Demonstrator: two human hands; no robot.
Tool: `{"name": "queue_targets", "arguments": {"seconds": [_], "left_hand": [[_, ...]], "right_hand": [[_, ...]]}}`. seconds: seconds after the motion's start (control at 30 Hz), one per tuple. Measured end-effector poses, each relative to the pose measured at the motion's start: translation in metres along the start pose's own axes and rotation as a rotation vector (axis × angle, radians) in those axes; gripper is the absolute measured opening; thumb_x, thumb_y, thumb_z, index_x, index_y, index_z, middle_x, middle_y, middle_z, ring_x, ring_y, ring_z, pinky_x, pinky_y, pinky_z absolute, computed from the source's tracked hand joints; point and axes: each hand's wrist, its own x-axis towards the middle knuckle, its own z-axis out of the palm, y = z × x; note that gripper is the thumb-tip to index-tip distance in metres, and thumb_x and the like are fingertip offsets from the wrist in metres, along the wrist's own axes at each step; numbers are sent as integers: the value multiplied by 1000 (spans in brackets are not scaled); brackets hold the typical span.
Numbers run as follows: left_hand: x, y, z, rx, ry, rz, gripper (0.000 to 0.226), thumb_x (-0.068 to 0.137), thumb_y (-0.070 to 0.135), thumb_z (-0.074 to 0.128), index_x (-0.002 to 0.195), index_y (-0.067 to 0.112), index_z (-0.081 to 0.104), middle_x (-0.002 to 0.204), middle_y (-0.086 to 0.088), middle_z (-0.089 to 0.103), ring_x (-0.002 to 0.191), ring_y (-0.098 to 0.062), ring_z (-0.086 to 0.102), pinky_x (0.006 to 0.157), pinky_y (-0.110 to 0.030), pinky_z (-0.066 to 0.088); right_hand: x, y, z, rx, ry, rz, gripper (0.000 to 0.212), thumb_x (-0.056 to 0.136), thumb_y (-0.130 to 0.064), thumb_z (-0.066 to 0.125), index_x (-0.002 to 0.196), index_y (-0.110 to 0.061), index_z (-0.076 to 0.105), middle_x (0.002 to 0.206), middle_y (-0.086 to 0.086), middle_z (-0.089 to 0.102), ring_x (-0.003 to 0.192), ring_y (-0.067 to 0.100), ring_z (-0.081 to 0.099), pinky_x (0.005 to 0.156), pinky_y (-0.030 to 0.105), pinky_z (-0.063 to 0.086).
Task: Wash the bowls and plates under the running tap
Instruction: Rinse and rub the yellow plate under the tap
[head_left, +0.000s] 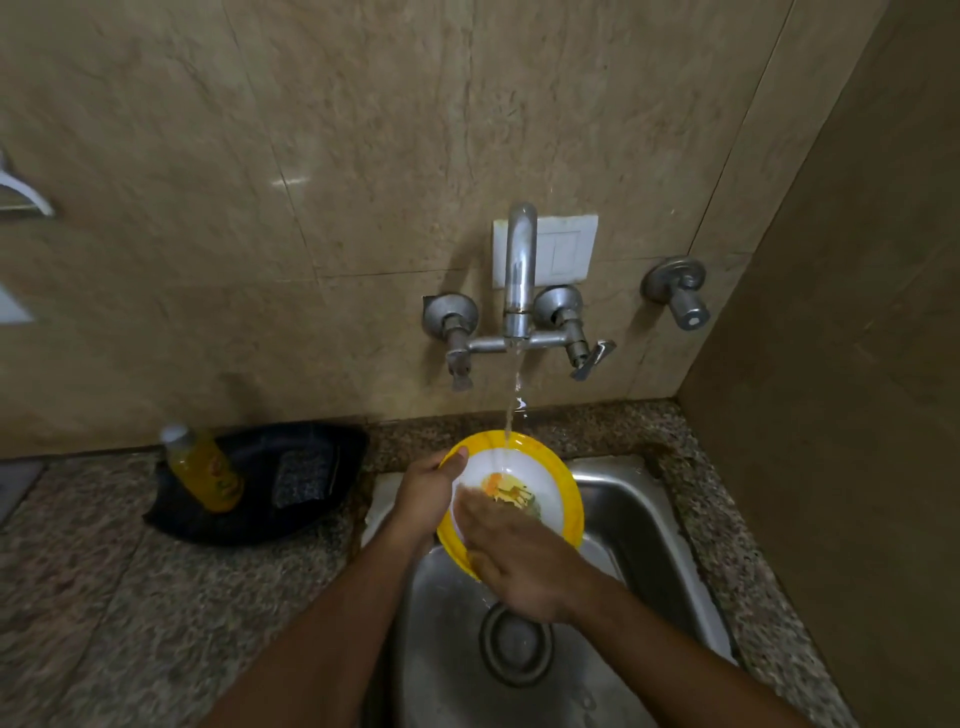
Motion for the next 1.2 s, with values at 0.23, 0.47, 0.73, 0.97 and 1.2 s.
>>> {"name": "queue_targets", "arguments": {"seconds": [0.23,0.47,0.73,0.97,1.2], "left_hand": [[1,-9,10,-12,5,-54,20,93,23,63,98,7,74,98,-19,74,98,-37,69,94,-55,52],[-9,-16,4,7,-78,-40,31,98,32,55,100,7,73,95,-16,75,93,-34,71,88,-48,56],[-8,-15,-1,33,-106,20,25,99,20,54,92,12,76,102,-17,74,92,-27,72,92,-41,54],[-20,-21,-17,57,-1,162,24,98,23,55,93,18,78,97,-4,77,101,-24,70,97,-43,51],[-32,-25,-37,114,168,223,24,96,33,58,82,23,74,84,2,76,89,-24,70,87,-43,53]], "right_hand": [[2,8,-13,-152,-81,181,65,104,-44,24,156,-12,1,162,6,-10,148,17,-14,120,36,-7],[-18,31,-33,-154,150,86,51,93,-40,36,140,-24,48,150,1,44,142,22,35,119,36,21],[-2,9,-2,-232,262,154,66,96,-40,33,154,-9,24,162,7,13,150,22,15,118,33,6],[25,-17,13,-145,330,170,70,96,-46,24,154,-7,18,163,10,3,151,22,7,118,38,7],[42,-28,18,-144,311,161,71,97,-46,25,156,-8,11,163,7,-4,151,20,1,119,42,10]]}}
